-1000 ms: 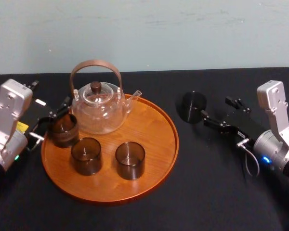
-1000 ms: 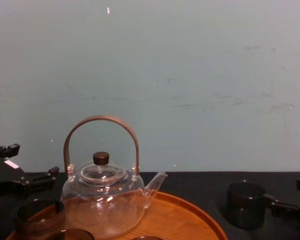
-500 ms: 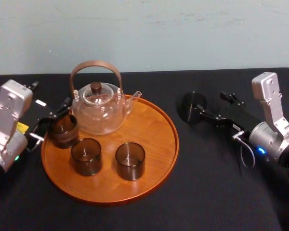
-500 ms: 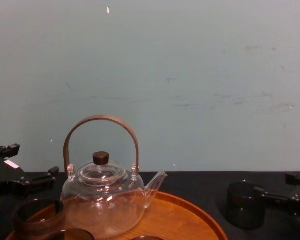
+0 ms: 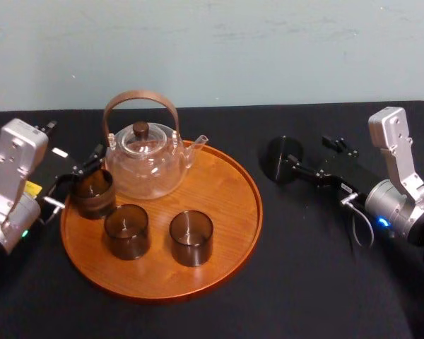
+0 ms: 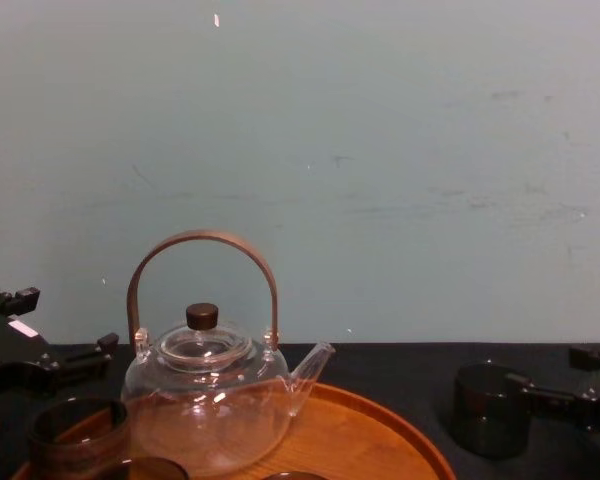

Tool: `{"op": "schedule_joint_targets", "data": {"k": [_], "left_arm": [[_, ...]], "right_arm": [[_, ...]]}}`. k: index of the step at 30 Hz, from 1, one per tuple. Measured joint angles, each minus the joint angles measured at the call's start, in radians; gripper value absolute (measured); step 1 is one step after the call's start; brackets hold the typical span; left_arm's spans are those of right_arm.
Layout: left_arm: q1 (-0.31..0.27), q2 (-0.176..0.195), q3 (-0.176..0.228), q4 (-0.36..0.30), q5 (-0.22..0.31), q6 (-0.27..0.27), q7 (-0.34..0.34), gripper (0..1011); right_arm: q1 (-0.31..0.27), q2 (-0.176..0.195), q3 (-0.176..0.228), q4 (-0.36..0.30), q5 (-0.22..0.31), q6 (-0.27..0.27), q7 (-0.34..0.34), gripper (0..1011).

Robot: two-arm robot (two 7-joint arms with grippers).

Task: Pick up the glass from the table and place it on the tray.

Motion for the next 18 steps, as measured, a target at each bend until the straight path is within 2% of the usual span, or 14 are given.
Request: {"op": "schedule_joint_targets", "data": {"k": [18], "left_arm": [[0.0, 0.0, 0.0, 0.0, 0.0, 0.0, 0.0, 1001]], "right_arm": [[-0.002, 0.001, 0.002, -0.003, 0.0, -0.001, -0.001, 1002]]}}
